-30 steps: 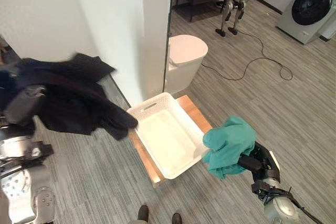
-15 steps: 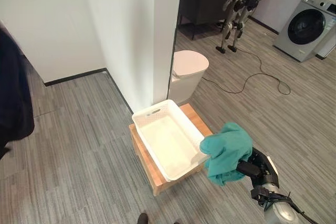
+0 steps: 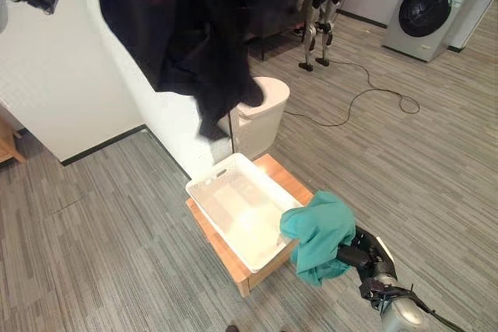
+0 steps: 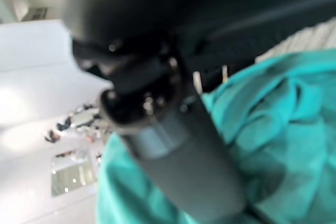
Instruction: Pick up bed clothes into laundry basket.
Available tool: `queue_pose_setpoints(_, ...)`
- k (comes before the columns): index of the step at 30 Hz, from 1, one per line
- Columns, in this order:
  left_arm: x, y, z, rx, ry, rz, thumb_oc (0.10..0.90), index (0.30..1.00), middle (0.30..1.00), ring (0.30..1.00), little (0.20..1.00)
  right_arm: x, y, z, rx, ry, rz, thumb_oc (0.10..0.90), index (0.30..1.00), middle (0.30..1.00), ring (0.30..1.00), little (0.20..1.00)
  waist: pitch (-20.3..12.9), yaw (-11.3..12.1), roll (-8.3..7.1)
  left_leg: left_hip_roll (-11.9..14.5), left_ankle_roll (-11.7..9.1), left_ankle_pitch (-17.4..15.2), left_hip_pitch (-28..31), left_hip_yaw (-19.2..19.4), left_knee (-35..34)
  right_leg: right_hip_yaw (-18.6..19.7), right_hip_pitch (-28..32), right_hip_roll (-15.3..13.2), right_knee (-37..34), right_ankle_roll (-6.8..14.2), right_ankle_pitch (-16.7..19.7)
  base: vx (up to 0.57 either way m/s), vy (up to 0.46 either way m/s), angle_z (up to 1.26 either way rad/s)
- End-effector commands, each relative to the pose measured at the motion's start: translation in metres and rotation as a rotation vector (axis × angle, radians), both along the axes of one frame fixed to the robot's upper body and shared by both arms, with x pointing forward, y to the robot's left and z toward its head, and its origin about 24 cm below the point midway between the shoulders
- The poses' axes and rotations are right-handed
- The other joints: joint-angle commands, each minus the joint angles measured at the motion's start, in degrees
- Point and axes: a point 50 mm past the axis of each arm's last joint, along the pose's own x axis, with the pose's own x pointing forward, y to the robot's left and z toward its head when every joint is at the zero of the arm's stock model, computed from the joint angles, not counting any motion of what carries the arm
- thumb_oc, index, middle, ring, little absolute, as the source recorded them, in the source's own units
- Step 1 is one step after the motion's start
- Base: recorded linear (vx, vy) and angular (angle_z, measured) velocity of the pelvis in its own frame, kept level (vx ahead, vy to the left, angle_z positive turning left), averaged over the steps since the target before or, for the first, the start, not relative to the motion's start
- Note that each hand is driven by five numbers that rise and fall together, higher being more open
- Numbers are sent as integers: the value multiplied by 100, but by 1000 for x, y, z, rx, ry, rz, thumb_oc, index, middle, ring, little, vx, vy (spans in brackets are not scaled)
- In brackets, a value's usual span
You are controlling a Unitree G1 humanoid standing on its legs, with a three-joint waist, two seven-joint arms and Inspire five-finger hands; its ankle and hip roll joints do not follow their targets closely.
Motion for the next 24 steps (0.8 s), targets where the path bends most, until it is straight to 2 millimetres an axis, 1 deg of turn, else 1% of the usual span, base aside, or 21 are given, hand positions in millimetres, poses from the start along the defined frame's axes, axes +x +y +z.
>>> queue_pose_setpoints(1,-33,27,65,-234,-253,20,400,300,300,300,300,25,-23,56,-91,-280,-12,400,300,300,300,300,-382,153,-27,75,-66,-630,471,88,20,-173,-260,-598,32,743,288,0,0,0)
queue_pose_setpoints(2,-32,24,68,-236,-256,14,400,300,300,300,300,25,-23,56,-92,-281,-15,400,300,300,300,300,-375,144,-46,70,-71,-576,446,99,20,-168,-294,-601,52,738,326,35,13,0)
queue_pose_setpoints(3,-32,24,68,-235,-255,13,400,300,300,300,300,25,-23,56,-91,-281,-15,400,300,300,300,300,-384,145,-42,76,-67,-631,471,94,20,-171,-262,-596,37,744,286,0,0,0)
queue_pose_setpoints(4,-29,20,70,-244,-248,5,400,300,300,300,300,26,-23,57,-94,-281,-17,400,300,300,300,300,-390,109,-39,76,-74,-582,454,110,20,-164,-295,-601,56,738,326,40,9,-2)
queue_pose_setpoints(6,-26,18,72,-227,-239,24,400,300,300,300,300,26,-24,57,-95,-280,-20,400,300,300,300,300,-401,86,-30,85,-73,-646,488,126,20,-159,-263,-595,39,751,286,16,9,-1)
queue_pose_setpoints(8,-22,16,69,-219,-220,23,400,300,300,300,300,26,-24,58,-99,-282,-16,400,300,300,300,300,-394,66,-38,81,-71,-651,492,148,20,-142,-263,-594,39,752,290,-2,7,-2)
queue_pose_setpoints(10,-11,13,61,-172,-166,54,400,300,300,300,300,27,-25,59,-111,-284,-13,400,300,300,300,300,-388,44,-10,78,-70,-648,493,171,20,-121,-261,-589,35,754,293,-5,13,-8)
queue_pose_setpoints(14,7,2,46,-148,-97,28,400,300,300,300,300,30,-22,63,-108,-308,-11,400,300,300,300,300,-367,-43,-16,83,-67,-656,506,186,20,-112,-268,-582,59,755,280,-5,5,-3)
queue_pose_setpoints(16,20,-8,32,-122,-47,20,400,300,300,300,300,31,-20,65,-112,-319,-6,400,300,300,300,300,-361,-119,-7,88,-68,-667,512,199,20,-81,-270,-580,59,756,274,0,0,0)
queue_pose_setpoints(19,26,-14,25,-115,-26,12,400,300,300,300,300,32,-19,65,-117,-320,-2,400,300,300,300,300,-360,-153,-4,94,-67,-672,511,213,20,-75,-279,-584,56,758,276,-2,4,-2)
queue_pose_setpoints(23,34,-29,13,-97,9,-36,400,300,300,300,300,34,-18,68,-137,-325,7,400,300,300,300,300,-336,-210,-10,89,-60,-683,497,252,20,-44,-309,-584,55,762,288,-4,4,-2)
queue_pose_setpoints(24,35,-29,13,-98,9,-36,400,300,300,300,300,34,-19,68,-138,-324,7,400,300,300,300,300,-340,-208,-5,89,-60,-683,497,253,20,-43,-310,-584,56,762,287,0,0,0)
